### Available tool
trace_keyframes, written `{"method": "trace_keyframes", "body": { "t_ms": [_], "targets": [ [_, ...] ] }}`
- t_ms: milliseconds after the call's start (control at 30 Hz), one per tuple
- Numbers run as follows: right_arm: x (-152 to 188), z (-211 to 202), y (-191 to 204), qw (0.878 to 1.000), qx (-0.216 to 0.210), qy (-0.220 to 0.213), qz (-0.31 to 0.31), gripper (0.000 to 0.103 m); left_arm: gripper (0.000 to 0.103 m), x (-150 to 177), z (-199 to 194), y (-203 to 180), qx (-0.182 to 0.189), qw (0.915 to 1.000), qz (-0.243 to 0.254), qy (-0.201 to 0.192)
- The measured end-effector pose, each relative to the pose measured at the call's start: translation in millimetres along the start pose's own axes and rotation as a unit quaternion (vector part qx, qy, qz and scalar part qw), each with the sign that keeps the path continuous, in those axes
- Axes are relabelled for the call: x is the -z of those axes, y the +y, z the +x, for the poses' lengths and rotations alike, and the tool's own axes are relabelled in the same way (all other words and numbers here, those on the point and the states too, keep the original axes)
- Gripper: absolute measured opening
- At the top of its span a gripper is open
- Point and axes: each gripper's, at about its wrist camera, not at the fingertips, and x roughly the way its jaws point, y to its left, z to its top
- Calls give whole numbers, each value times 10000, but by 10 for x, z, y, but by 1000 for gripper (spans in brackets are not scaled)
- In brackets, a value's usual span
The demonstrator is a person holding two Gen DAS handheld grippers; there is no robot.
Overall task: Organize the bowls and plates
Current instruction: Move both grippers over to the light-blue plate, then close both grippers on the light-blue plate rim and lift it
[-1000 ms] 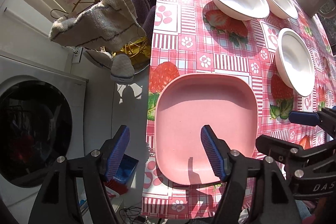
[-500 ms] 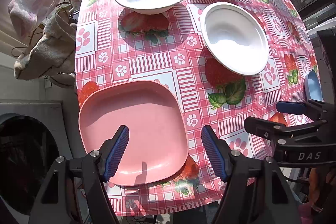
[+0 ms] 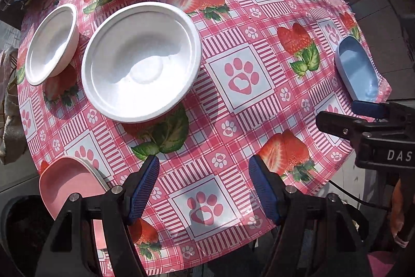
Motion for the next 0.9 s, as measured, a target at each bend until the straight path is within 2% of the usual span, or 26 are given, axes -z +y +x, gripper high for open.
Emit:
{"method": "trace_keyframes", "body": {
  "t_ms": [233,367,467,600,700,900],
  "targets": [
    [-502,-424,-1156,9970,315,-394,588,96,75,-424,148,-810,131,9985,504,144],
    [-852,-637,-1816,9932,567,-533,865,96,75,-639,267,-1176,355,9979,420,340],
    [-964,-556,-1983,9921,751,-485,884,96,75,-789,379,-1373,532,9973,115,488],
    [-1119,-517,-2350,9920,966,-403,712,96,75,-966,480,-1664,414,9982,-63,436],
    [-1262,-339,-2493,9922,1111,-280,487,96,75,-1071,511,-1853,368,9987,-119,346],
    [-1339,-71,-2611,9953,948,-201,34,96,75,-1275,678,-2220,22,9990,-393,191]
  ]
}}
